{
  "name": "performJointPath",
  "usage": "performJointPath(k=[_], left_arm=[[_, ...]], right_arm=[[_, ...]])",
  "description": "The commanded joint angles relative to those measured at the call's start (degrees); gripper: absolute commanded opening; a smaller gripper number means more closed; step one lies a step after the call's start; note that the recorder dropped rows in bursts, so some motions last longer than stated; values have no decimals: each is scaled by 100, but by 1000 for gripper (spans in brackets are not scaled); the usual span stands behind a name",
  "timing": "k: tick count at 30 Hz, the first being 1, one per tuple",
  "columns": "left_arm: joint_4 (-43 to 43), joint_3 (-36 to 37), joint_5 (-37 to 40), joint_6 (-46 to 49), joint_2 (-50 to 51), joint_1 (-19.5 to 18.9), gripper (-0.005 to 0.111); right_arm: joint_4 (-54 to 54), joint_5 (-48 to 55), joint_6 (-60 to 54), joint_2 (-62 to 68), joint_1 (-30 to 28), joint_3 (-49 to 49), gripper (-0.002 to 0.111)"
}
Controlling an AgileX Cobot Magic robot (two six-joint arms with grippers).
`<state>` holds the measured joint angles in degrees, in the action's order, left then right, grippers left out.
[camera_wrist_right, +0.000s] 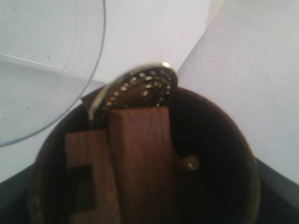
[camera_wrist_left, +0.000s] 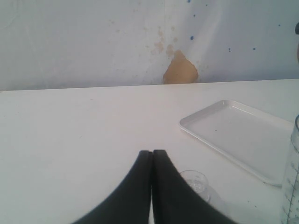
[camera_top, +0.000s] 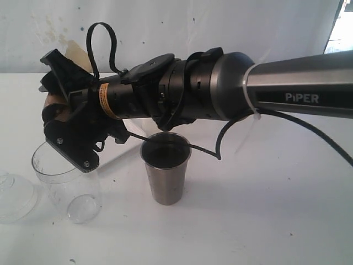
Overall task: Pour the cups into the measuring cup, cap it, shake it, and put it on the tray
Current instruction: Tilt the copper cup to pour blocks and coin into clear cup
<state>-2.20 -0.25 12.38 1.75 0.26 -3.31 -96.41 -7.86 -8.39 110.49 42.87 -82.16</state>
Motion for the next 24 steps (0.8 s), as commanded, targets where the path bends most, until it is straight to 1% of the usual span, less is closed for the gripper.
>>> performJointPath(k=[1, 6, 12, 16, 24], left_arm=[[-1, 25, -68, -20, -26, 41, 1], [-1, 25, -68, -20, -26, 41, 1], [-1, 25, -68, -20, -26, 41, 1], [-1, 25, -68, -20, -26, 41, 1], [-1, 25, -68, -20, -26, 41, 1]], right_arm=[[40, 15, -81, -47, 51, -65, 0], [40, 68, -112, -34, 104, -68, 0], [40, 252, -504, -34, 104, -68, 0], [40, 195, -1123, -34, 108, -68, 0], [40, 173, -1239, -25, 275, -68, 0]])
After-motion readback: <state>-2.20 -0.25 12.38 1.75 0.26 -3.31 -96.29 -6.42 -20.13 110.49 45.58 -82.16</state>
